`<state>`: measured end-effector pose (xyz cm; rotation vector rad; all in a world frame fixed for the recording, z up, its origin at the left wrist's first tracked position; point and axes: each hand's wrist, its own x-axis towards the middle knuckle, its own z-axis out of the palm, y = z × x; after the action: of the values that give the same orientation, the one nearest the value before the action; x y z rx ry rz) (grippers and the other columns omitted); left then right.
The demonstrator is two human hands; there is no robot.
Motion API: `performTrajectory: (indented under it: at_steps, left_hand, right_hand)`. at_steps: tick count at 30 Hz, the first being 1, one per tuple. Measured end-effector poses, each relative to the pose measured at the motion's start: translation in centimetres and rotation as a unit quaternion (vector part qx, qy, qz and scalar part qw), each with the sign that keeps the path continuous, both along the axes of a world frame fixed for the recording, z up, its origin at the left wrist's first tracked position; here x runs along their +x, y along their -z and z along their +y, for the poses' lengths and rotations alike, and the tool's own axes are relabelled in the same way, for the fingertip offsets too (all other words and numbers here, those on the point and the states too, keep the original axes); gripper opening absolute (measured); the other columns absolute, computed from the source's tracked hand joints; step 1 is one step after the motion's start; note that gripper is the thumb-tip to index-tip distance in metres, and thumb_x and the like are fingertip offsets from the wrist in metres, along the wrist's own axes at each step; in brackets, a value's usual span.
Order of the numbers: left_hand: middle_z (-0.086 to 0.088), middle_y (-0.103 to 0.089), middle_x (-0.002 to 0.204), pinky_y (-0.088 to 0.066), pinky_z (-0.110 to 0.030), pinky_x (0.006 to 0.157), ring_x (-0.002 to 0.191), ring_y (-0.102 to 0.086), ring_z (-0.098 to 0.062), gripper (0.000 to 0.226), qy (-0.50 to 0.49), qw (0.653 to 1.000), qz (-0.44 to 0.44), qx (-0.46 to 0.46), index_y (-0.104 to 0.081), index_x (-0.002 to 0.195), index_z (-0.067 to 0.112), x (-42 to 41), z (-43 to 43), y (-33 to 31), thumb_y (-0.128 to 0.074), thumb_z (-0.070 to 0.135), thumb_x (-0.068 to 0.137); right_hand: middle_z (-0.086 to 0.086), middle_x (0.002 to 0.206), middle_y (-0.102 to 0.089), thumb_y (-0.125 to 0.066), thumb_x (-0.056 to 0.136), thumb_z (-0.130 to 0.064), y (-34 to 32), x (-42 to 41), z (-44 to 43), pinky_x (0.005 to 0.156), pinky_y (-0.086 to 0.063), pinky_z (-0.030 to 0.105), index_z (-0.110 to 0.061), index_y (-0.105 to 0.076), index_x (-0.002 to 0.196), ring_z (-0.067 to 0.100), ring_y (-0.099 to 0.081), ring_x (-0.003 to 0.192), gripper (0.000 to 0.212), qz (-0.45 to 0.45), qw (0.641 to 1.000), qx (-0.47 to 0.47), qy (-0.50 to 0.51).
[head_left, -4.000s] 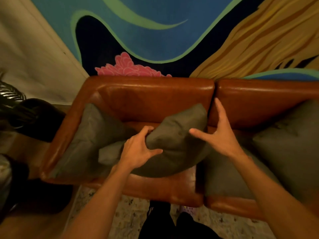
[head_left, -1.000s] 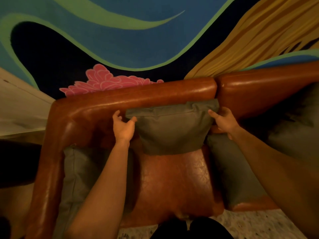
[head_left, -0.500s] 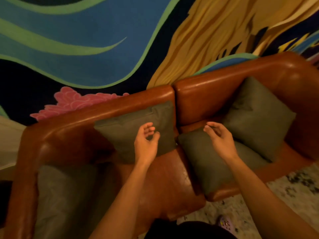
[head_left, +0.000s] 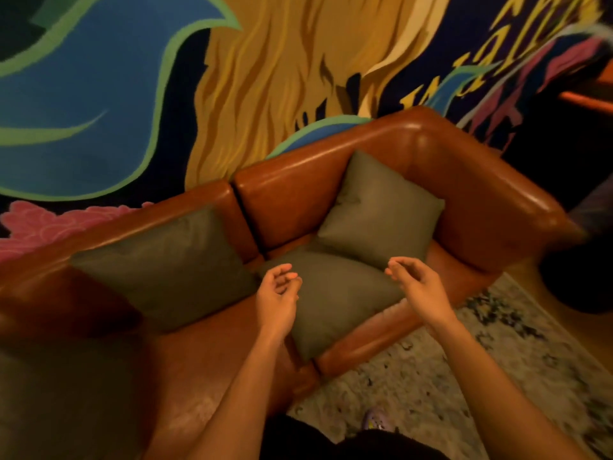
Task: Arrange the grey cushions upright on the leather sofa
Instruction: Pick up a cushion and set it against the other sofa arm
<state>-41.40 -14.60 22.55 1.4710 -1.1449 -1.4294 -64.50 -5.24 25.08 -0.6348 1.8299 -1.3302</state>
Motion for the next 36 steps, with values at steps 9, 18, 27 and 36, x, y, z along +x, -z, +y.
performTrajectory:
  at_steps: [9,18,27,36]
  left_hand:
    - [-0.007,-0.065,0.095,-0.054,-0.031,0.064,0.08,-0.062,-0.011,0.018,0.024,0.994,0.043,0.095,-0.063,0.109,0.016,-10.3,1.7,0.6,-0.067,0.008,0.094]
    - [-0.003,-0.067,0.094,-0.053,-0.031,0.065,0.078,-0.062,-0.012,0.02,-0.043,0.978,0.112,0.169,-0.061,0.117,0.014,-15.9,-4.9,3.8,-0.064,0.016,0.097]
    - [-0.005,-0.064,0.104,-0.054,-0.033,0.072,0.088,-0.062,-0.016,0.025,-0.129,0.947,0.142,0.257,-0.061,0.121,0.016,-21.0,-14.4,8.8,-0.065,0.022,0.097]
    - [-0.012,-0.054,0.128,-0.05,-0.046,0.097,0.122,-0.055,-0.03,0.046,-0.202,0.909,0.113,0.347,-0.053,0.139,0.011,-21.8,-17.5,12.7,-0.066,0.027,0.097]
  right_hand:
    - [0.005,0.102,-0.073,-0.065,0.1,-0.024,-1.7,-10.5,4.7,0.078,-0.047,0.01,-0.008,-0.072,0.109,0.006,-0.064,0.091,0.019,0.029,0.998,0.02,0.048]
    - [-0.015,0.1,-0.064,-0.06,0.103,-0.033,-1.2,-18.2,-1.8,0.068,-0.046,0.004,-0.013,-0.069,0.117,-0.002,-0.06,0.091,0.026,0.038,0.995,0.081,-0.035]
    - [0.002,0.115,-0.071,-0.068,0.095,-0.043,3.4,-26.4,-13.1,0.101,-0.049,0.039,-0.015,-0.07,0.113,0.018,-0.065,0.114,0.033,0.124,0.967,0.175,-0.134]
    - [0.001,0.105,-0.061,-0.073,0.092,-0.04,8.5,-30.8,-21.2,0.081,-0.045,0.029,-0.02,-0.055,0.118,0.012,-0.061,0.09,0.037,0.088,0.928,0.264,-0.248]
